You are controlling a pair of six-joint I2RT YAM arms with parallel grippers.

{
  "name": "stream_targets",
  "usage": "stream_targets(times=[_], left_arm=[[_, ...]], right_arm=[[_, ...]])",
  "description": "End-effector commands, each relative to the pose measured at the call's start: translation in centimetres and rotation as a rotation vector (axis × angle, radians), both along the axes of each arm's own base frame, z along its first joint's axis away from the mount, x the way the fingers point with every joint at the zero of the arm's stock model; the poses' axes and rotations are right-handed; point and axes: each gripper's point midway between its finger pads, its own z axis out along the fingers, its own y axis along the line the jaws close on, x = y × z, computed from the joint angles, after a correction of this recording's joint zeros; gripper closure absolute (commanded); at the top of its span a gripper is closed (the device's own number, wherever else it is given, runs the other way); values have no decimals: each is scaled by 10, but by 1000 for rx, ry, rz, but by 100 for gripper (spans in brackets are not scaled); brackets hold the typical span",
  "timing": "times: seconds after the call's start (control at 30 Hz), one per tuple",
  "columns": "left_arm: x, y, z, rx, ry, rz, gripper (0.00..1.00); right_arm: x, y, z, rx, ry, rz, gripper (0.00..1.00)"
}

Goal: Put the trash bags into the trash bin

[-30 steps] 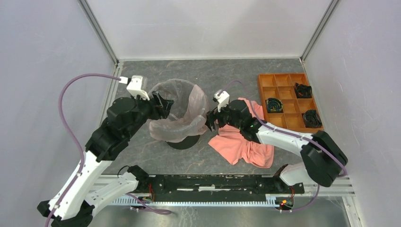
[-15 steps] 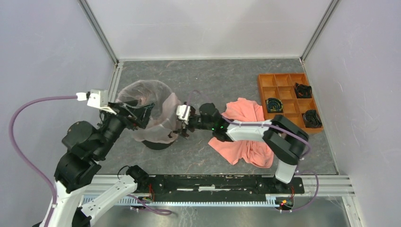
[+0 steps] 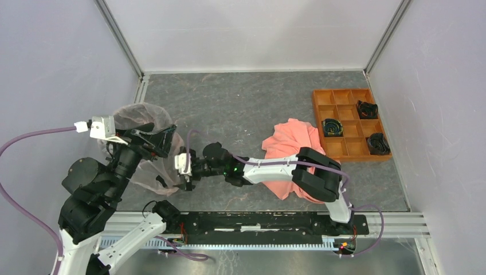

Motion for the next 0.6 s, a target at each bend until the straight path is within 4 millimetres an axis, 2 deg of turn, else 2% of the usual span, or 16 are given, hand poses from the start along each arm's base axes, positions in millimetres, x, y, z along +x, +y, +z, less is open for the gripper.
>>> stream_targets(times=[0.0, 0.2, 0.37, 0.57], left_arm=[[6, 6, -1, 59, -24, 41, 11], [11, 2, -5, 40, -17, 39, 11], [17, -4, -16, 19, -4, 39, 9], [22, -8, -21, 20, 12, 34, 8]], right_arm=[[-3, 6, 25, 44, 25, -51, 2], [0, -26, 34, 49, 71, -161, 2], [24, -56, 30, -31, 109, -357, 2], [31, -107, 32, -56, 108, -491, 2]])
